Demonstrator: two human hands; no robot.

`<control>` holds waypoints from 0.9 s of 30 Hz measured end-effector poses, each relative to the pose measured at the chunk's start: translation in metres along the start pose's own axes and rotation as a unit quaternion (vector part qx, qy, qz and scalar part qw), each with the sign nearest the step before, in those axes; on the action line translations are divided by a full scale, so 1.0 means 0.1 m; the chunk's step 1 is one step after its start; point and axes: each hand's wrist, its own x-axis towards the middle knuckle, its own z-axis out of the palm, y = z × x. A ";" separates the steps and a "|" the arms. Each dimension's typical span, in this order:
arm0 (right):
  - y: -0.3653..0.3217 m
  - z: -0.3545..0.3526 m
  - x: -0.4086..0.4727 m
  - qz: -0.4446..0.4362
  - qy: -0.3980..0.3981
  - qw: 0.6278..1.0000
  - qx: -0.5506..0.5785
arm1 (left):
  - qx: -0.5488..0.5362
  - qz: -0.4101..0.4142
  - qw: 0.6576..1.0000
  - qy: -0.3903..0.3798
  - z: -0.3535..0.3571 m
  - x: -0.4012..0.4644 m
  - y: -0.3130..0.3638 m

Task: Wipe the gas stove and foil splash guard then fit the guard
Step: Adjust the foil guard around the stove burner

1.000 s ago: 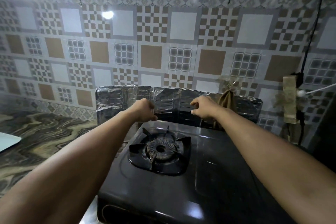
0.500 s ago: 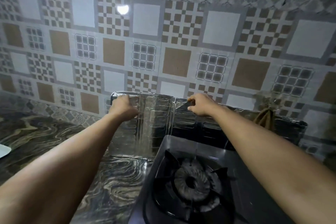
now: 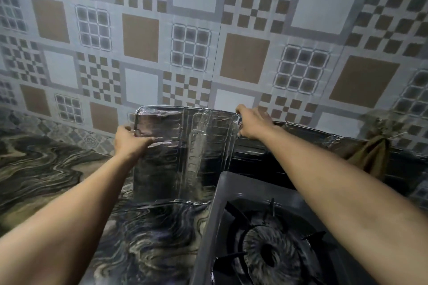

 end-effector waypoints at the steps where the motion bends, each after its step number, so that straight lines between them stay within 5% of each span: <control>1: 0.00 0.03 -0.01 0.000 0.001 1.000 -0.016 | -0.033 -0.003 0.999 -0.013 -0.01 0.00 -0.03; 14: 0.01 0.10 -0.11 0.009 0.086 0.996 -0.008 | -0.134 -0.033 0.942 -0.305 -0.29 -0.50 0.03; 27: 0.04 0.07 -0.13 0.011 0.092 0.995 0.034 | -0.089 0.084 0.920 -0.372 -0.19 -1.15 0.04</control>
